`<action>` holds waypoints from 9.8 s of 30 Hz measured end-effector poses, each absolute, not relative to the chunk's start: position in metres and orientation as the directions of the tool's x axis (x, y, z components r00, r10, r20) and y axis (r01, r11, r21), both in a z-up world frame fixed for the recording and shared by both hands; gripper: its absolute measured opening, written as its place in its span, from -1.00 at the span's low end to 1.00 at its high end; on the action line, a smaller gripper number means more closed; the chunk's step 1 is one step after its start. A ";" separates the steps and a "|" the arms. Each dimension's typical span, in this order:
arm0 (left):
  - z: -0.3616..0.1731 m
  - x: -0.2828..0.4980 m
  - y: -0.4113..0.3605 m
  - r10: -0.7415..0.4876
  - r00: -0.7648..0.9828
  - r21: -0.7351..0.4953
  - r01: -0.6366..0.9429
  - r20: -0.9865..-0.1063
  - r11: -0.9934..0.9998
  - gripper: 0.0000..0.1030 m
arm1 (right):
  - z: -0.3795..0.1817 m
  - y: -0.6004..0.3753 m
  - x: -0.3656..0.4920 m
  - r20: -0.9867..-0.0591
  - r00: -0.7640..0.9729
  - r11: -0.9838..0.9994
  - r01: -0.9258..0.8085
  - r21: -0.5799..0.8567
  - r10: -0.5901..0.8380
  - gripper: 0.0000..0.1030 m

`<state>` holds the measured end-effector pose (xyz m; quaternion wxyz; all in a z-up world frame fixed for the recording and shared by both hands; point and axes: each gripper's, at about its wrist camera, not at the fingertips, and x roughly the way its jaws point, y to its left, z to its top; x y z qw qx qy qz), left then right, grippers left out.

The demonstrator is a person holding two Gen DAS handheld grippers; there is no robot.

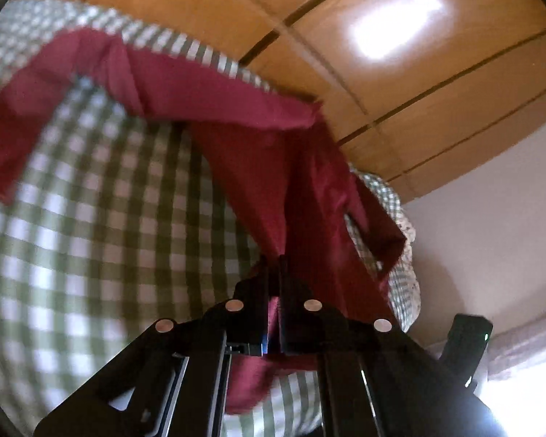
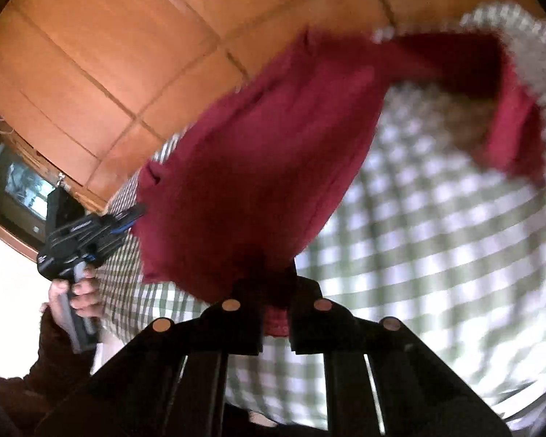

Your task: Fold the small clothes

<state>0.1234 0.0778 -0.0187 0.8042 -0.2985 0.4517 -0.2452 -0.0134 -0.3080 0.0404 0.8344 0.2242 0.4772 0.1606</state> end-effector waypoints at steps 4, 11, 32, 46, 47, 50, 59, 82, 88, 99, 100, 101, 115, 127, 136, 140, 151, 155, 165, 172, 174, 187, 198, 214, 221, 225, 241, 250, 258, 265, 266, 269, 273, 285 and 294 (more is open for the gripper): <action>0.003 0.101 0.104 -0.633 0.490 -0.662 0.140 -0.600 0.736 -0.95 | 0.062 -0.349 -0.037 -0.753 0.542 0.903 -0.024 0.430 0.373 -0.85; -0.039 0.068 0.128 -0.569 0.457 -0.621 0.045 -0.683 0.782 0.40 | 0.004 -0.366 -0.052 -0.869 0.432 0.946 0.094 0.310 0.242 -0.74; -0.036 -0.006 0.118 -0.600 0.397 -0.588 0.168 -0.695 0.791 -0.91 | 0.072 -0.371 -0.084 -0.791 0.571 0.967 -0.020 0.252 0.218 -0.86; -0.046 0.026 0.215 -0.187 0.570 -0.378 -0.238 -0.800 0.895 0.36 | 0.032 -0.348 -0.067 -0.860 0.494 0.988 0.013 0.156 0.129 0.13; -0.044 0.033 0.232 -0.153 0.589 -0.385 -0.291 -0.793 0.876 0.36 | 0.033 -0.340 -0.062 -0.853 0.501 0.986 -0.001 0.169 0.146 0.16; -0.042 0.050 0.247 -0.073 0.616 -0.341 -0.330 -0.785 0.880 0.39 | 0.024 -0.308 -0.043 -0.852 0.478 0.976 -0.063 0.207 0.212 0.16; -0.057 0.111 0.203 0.074 0.614 -0.058 -0.191 -0.786 0.980 0.39 | -0.015 -0.231 -0.022 -0.870 0.367 0.944 -0.143 0.298 0.330 0.28; 0.085 0.119 0.316 -0.087 0.776 -0.384 -0.208 -0.624 0.900 -0.91 | -0.025 -0.210 0.011 -0.855 0.388 0.939 -0.139 0.315 0.344 0.37; 0.083 0.128 0.382 -0.040 0.739 -0.490 -0.405 -0.673 0.772 -0.92 | -0.027 -0.210 0.012 -0.851 0.395 0.938 -0.135 0.320 0.347 0.37; 0.003 0.173 0.448 -0.035 0.563 -0.467 -0.647 -0.826 0.603 -0.92 | -0.029 -0.208 0.014 -0.864 0.390 0.948 -0.130 0.291 0.319 0.38; -0.002 0.175 0.452 -0.035 0.552 -0.463 -0.661 -0.833 0.591 -0.92 | -0.029 -0.207 0.015 -0.866 0.390 0.950 -0.130 0.285 0.314 0.39; -0.007 0.176 0.457 -0.047 0.545 -0.469 -0.672 -0.837 0.573 -0.91 | -0.029 -0.206 0.015 -0.867 0.390 0.951 -0.130 0.281 0.310 0.41; -0.045 0.095 0.501 -0.072 0.648 -0.612 -0.669 -0.758 0.421 0.32 | -0.031 -0.195 0.017 -0.883 0.391 0.966 -0.129 0.225 0.258 0.60; -0.073 0.120 0.452 -0.120 0.687 -0.652 -0.599 -0.717 0.465 0.32 | -0.030 -0.186 0.018 -0.900 0.380 0.976 -0.123 0.182 0.216 0.67; -0.052 0.124 0.423 -0.028 0.706 -0.578 -0.556 -0.707 0.597 -1.00 | -0.032 -0.185 0.016 -0.902 0.383 0.979 -0.115 0.168 0.200 0.68; -0.057 0.094 0.419 0.006 0.678 -0.541 -0.591 -0.735 0.599 -1.00 | -0.036 -0.183 0.016 -0.898 0.393 0.979 -0.127 0.160 0.197 0.76; -0.048 0.062 0.355 -0.113 0.680 -0.570 -0.499 -0.724 0.652 -0.25 | -0.028 -0.195 0.011 -0.873 0.429 0.971 -0.145 0.188 0.233 0.70; -0.034 0.053 0.272 -0.336 0.645 -0.601 -0.241 -0.686 0.762 -0.15 | -0.012 -0.234 0.005 -0.853 0.499 0.987 -0.051 0.150 0.155 0.70; -0.060 0.012 0.105 -0.530 0.384 -0.527 0.123 -0.756 0.841 -0.20 | -0.036 -0.348 -0.036 -0.892 0.452 0.968 0.223 0.111 -0.001 0.09; -0.070 -0.003 0.088 -0.423 0.369 -0.404 0.133 -0.827 0.905 -0.82 | -0.028 -0.341 -0.064 -0.879 0.476 0.991 0.096 0.090 0.034 -0.82; -0.064 -0.012 0.091 -0.395 0.391 -0.371 0.138 -0.832 0.918 -0.82 | -0.025 -0.345 -0.064 -0.881 0.470 0.993 0.073 0.094 0.049 -0.61; -0.012 0.060 0.056 -0.332 0.587 -0.260 0.206 -0.739 0.943 0.32 | -0.020 -0.402 0.043 -0.797 0.578 0.953 0.301 0.008 -0.176 0.42; -0.072 0.115 0.005 -0.240 0.538 -0.127 0.240 -0.808 0.962 0.41 | 0.012 -0.456 0.052 -0.735 0.616 0.912 0.410 -0.009 -0.284 -0.84; -0.084 0.120 -0.002 -0.249 0.553 -0.110 0.272 -0.795 0.956 0.71 | 0.050 -0.634 0.115 -0.704 0.445 0.742 0.648 -0.173 -0.553 -0.87; -0.085 0.122 -0.002 -0.249 0.551 -0.109 0.275 -0.796 0.955 0.74 | 0.010 -0.636 0.113 -0.769 0.478 0.737 0.676 0.013 -0.425 0.10; -0.085 0.122 -0.002 -0.251 0.552 -0.109 0.277 -0.795 0.955 0.75 | -0.006 -0.605 0.087 -0.798 0.572 0.731 0.624 0.276 -0.187 0.13; -0.084 0.121 0.003 -0.281 0.549 -0.140 0.284 -0.787 0.948 0.77 | -0.060 -0.560 0.140 -0.842 0.538 0.697 0.614 0.370 -0.027 -0.83; -0.070 0.112 0.014 -0.281 0.550 -0.171 0.244 -0.787 0.955 0.60 | -0.037 -0.491 0.096 -0.820 0.546 0.835 0.361 0.416 0.172 0.14; -0.051 0.064 0.078 -0.293 0.527 -0.242 0.167 -0.797 0.956 0.30 | -0.035 -0.416 0.003 -0.825 0.456 0.895 0.122 0.430 0.334 0.09; -0.065 0.016 0.087 -0.315 0.473 -0.234 0.224 -0.823 0.946 -0.78 | -0.035 -0.399 -0.054 -0.858 0.385 0.915 0.074 0.397 0.341 -0.77; -0.065 0.013 0.089 -0.323 0.474 -0.247 0.217 -0.819 0.944 -0.85 | -0.033 -0.394 -0.060 -0.865 0.381 0.924 0.063 0.376 0.326 -0.81; -0.063 0.002 0.091 -0.321 0.478 -0.254 0.200 -0.818 0.946 -0.87 | -0.020 -0.382 -0.071 -0.879 0.403 0.958 0.017 0.286 0.255 -0.83; -0.061 -0.008 0.094 -0.310 0.461 -0.243 0.200 -0.831 0.949 -0.87 | -0.024 -0.383 -0.080 -0.896 0.376 0.968 -0.012 0.249 0.235 -0.84; -0.011 0.049 0.071 -0.317 0.623 -0.263 0.179 -0.715 0.948 0.26 | -0.020 -0.457 -0.036 -0.832 0.505 0.900 0.216 0.379 0.230 -0.15; -0.058 0.108 0.023 -0.279 0.523 -0.177 0.237 -0.806 0.955 0.26 | -0.041 -0.603 0.045 -0.774 0.628 0.585 0.597 0.549 0.085 -0.17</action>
